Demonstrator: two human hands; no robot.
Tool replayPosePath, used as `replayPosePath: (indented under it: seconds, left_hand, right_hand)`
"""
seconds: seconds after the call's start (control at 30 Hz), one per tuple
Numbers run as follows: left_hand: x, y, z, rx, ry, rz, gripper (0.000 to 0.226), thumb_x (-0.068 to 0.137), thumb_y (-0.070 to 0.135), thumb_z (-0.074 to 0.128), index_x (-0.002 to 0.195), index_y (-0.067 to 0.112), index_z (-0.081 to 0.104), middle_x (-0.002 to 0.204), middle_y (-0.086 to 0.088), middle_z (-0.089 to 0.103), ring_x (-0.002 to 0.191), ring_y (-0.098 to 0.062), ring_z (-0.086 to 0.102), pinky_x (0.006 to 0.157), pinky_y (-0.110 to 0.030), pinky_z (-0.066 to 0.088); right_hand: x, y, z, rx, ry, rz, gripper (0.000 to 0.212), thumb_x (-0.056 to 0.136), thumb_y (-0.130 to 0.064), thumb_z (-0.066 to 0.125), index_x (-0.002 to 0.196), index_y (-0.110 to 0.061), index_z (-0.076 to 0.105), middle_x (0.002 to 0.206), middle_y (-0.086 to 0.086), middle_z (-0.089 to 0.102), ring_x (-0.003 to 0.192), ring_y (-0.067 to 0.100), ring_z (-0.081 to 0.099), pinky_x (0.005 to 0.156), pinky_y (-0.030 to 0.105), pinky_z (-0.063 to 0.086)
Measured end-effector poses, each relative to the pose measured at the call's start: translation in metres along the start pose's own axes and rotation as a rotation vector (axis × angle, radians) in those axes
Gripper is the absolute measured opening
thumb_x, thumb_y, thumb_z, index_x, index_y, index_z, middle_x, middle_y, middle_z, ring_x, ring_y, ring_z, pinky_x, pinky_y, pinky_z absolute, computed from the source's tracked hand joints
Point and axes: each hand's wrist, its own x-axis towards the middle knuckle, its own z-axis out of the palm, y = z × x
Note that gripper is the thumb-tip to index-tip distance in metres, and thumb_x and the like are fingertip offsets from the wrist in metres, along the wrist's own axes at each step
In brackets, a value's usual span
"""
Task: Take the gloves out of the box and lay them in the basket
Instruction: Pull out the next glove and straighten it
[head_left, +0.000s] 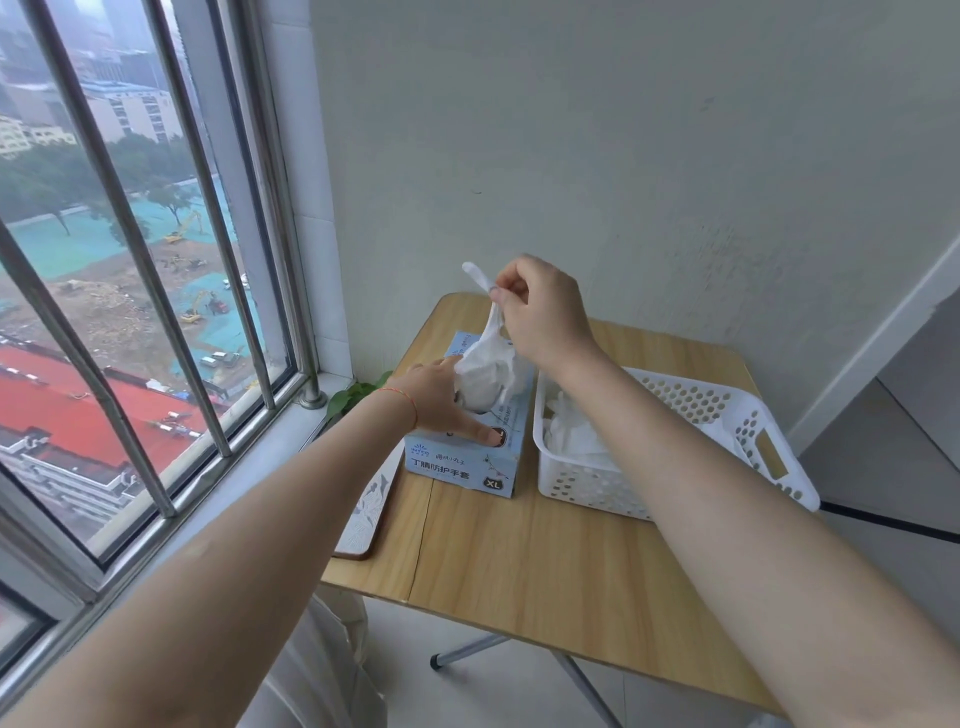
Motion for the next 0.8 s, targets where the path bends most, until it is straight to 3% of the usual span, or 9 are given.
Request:
replayPosePath:
  seconds: [0.1, 0.2, 0.33, 0.4, 0.47, 0.57, 0.67, 0.8]
  left_hand:
    - [0.0, -0.003, -0.001, -0.126, 0.015, 0.034, 0.113, 0.049, 0.076, 0.08, 0.141, 0.026, 0.035, 0.126, 0.004, 0.058, 0.113, -0.021, 0.056, 0.098, -0.043, 0.048]
    - [-0.001, -0.003, 0.0, -0.26, 0.209, 0.088, 0.096, 0.066, 0.062, 0.08, 0.143, 0.024, 0.039, 0.135, 0.001, 0.053, 0.121, -0.022, 0.052, 0.101, -0.042, 0.045]
    - [0.001, 0.005, 0.0, -0.285, 0.527, 0.125, 0.028, 0.084, 0.04, 0.073, 0.103, 0.021, 0.066, 0.102, 0.005, 0.058, 0.099, -0.019, 0.056, 0.078, -0.029, 0.043]
    - [0.002, 0.009, -0.005, -0.291, 0.591, 0.101, 0.012, 0.089, 0.033, 0.068, 0.089, 0.022, 0.067, 0.091, 0.005, 0.06, 0.089, -0.018, 0.059, 0.072, -0.029, 0.046]
    - [0.002, 0.014, -0.011, -0.328, 0.61, 0.072, 0.013, 0.089, 0.032, 0.066, 0.078, 0.024, 0.066, 0.084, 0.005, 0.065, 0.081, -0.017, 0.062, 0.068, -0.029, 0.05]
    - [0.0, 0.018, -0.017, -0.417, 0.619, 0.033, 0.016, 0.087, 0.03, 0.065, 0.072, 0.024, 0.065, 0.071, 0.008, 0.064, 0.071, -0.017, 0.061, 0.063, -0.026, 0.048]
    - [-0.003, 0.024, -0.025, -0.508, 0.637, 0.015, 0.018, 0.086, 0.025, 0.063, 0.07, 0.018, 0.065, 0.069, 0.001, 0.067, 0.067, -0.018, 0.06, 0.066, -0.03, 0.05]
    - [-0.005, 0.023, -0.029, -0.537, 0.641, 0.012, 0.008, 0.083, 0.021, 0.063, 0.075, 0.019, 0.063, 0.076, 0.003, 0.066, 0.073, -0.016, 0.06, 0.068, -0.03, 0.05]
  right_hand:
    - [-0.003, 0.009, 0.0, 0.025, -0.049, 0.065, 0.008, 0.093, -0.013, 0.059, 0.086, -0.01, 0.059, 0.076, 0.0, 0.062, 0.074, 0.022, 0.062, 0.07, 0.035, 0.054]
    - [-0.005, 0.019, -0.002, 0.033, -0.123, 0.202, 0.011, 0.095, -0.019, 0.056, 0.084, -0.017, 0.056, 0.079, 0.003, 0.066, 0.073, 0.025, 0.066, 0.072, 0.043, 0.057]
    - [-0.008, 0.021, -0.003, 0.102, -0.158, 0.269, 0.008, 0.095, -0.015, 0.052, 0.089, -0.018, 0.056, 0.082, -0.002, 0.069, 0.072, 0.018, 0.069, 0.072, 0.044, 0.059]
    - [-0.009, 0.022, -0.005, 0.09, -0.145, 0.273, 0.007, 0.092, -0.011, 0.049, 0.095, -0.016, 0.052, 0.09, 0.003, 0.068, 0.076, 0.017, 0.068, 0.073, 0.044, 0.059]
    - [-0.013, 0.024, -0.009, 0.032, -0.184, 0.272, 0.018, 0.088, -0.019, 0.059, 0.101, -0.014, 0.048, 0.096, 0.007, 0.064, 0.08, 0.016, 0.061, 0.073, 0.039, 0.054]
    - [-0.019, 0.028, -0.01, -0.07, -0.404, 0.304, 0.048, 0.075, -0.045, 0.077, 0.104, -0.015, 0.053, 0.095, -0.002, 0.06, 0.084, 0.013, 0.058, 0.074, 0.032, 0.049]
    - [-0.022, 0.035, -0.002, -0.211, -0.414, 0.286, 0.025, 0.082, -0.033, 0.072, 0.096, -0.015, 0.062, 0.096, -0.002, 0.064, 0.089, 0.017, 0.062, 0.077, 0.031, 0.05]
    - [-0.019, 0.036, -0.003, -0.104, -0.283, 0.281, 0.011, 0.087, -0.023, 0.068, 0.09, -0.013, 0.07, 0.092, -0.002, 0.069, 0.083, 0.014, 0.063, 0.07, 0.025, 0.047]
